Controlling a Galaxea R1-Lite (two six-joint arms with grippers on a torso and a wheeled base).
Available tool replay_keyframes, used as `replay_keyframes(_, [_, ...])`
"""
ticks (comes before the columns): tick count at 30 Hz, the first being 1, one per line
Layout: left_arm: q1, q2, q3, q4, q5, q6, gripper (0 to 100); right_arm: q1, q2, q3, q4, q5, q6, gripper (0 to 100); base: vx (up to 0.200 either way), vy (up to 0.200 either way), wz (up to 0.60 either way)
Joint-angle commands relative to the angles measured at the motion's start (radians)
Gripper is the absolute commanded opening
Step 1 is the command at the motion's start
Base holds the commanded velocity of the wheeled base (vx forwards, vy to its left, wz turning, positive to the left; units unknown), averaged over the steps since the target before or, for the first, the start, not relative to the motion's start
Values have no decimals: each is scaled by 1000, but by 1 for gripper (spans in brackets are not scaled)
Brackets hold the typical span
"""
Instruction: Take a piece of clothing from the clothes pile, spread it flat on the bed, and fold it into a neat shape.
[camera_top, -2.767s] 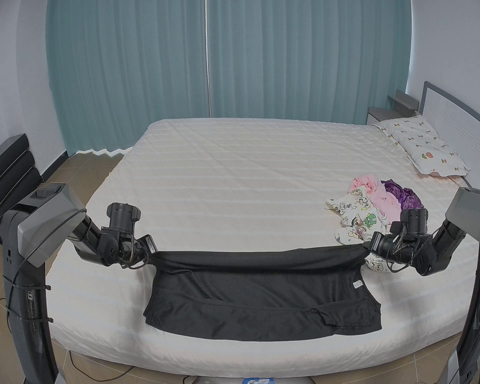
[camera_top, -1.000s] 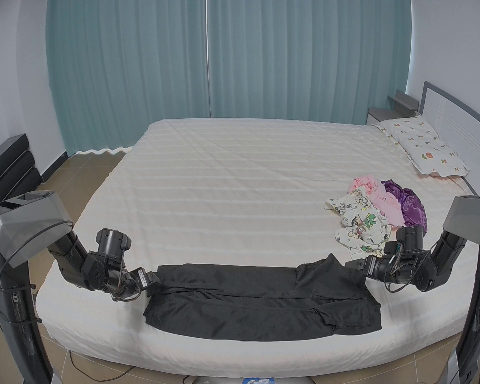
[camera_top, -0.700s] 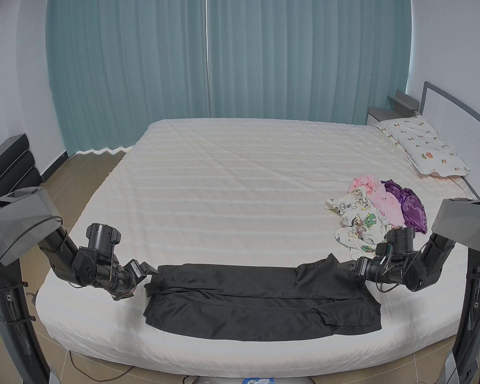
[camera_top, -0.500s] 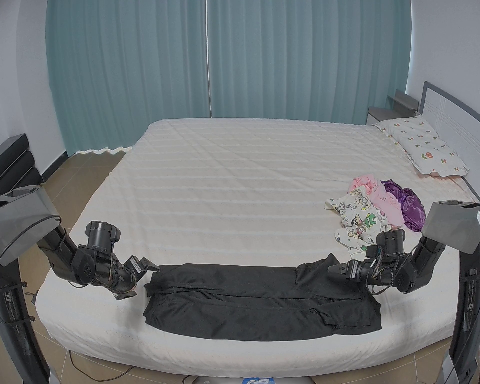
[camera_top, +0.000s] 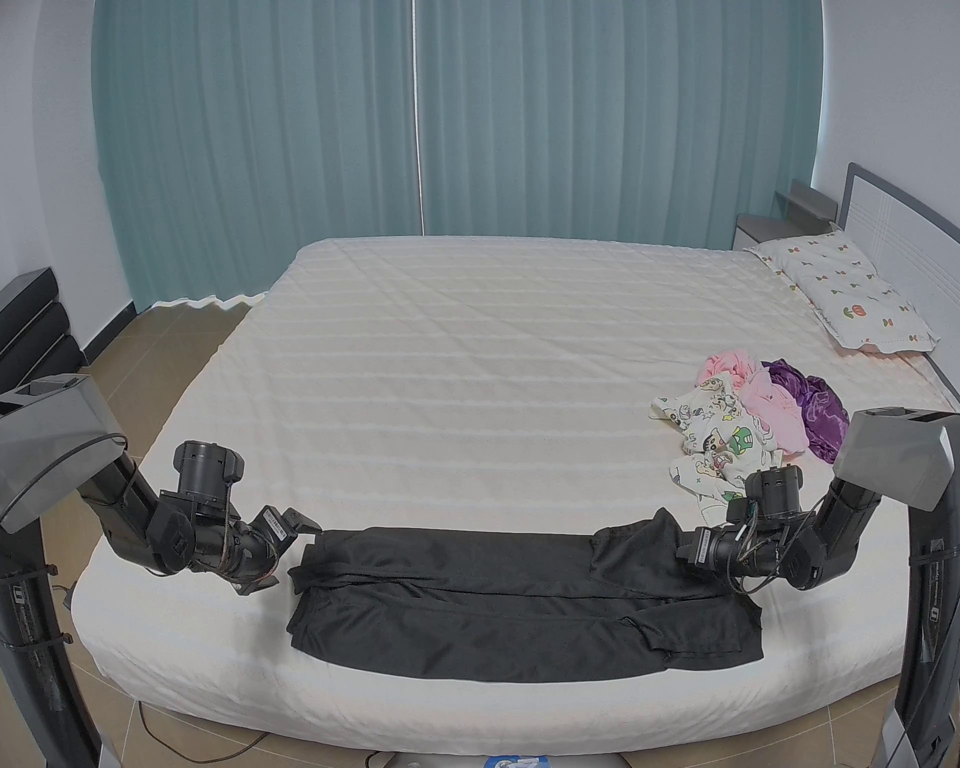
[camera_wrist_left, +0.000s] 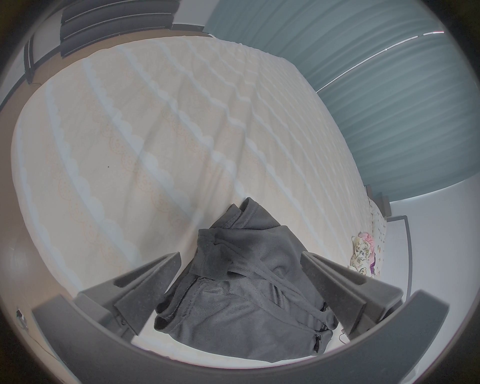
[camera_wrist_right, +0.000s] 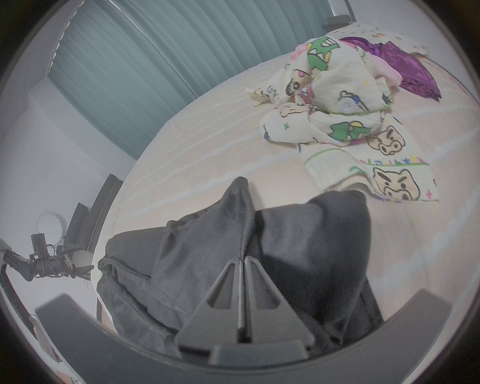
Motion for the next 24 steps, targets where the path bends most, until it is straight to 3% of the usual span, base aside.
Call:
replay_keyframes(1, [0, 4, 2, -1, 1, 0, 100, -19, -50, 46, -3, 1, 0, 0, 0, 0, 0])
replay_keyframes(11, [-2, 6, 10, -1, 3, 4, 100, -35, -124, 158, -12, 4, -10, 0, 0, 0, 0])
replay_keyframes(24, [-10, 9, 19, -1, 46, 9, 100, -67, -124, 181, 3, 1, -40, 0, 0, 0, 0])
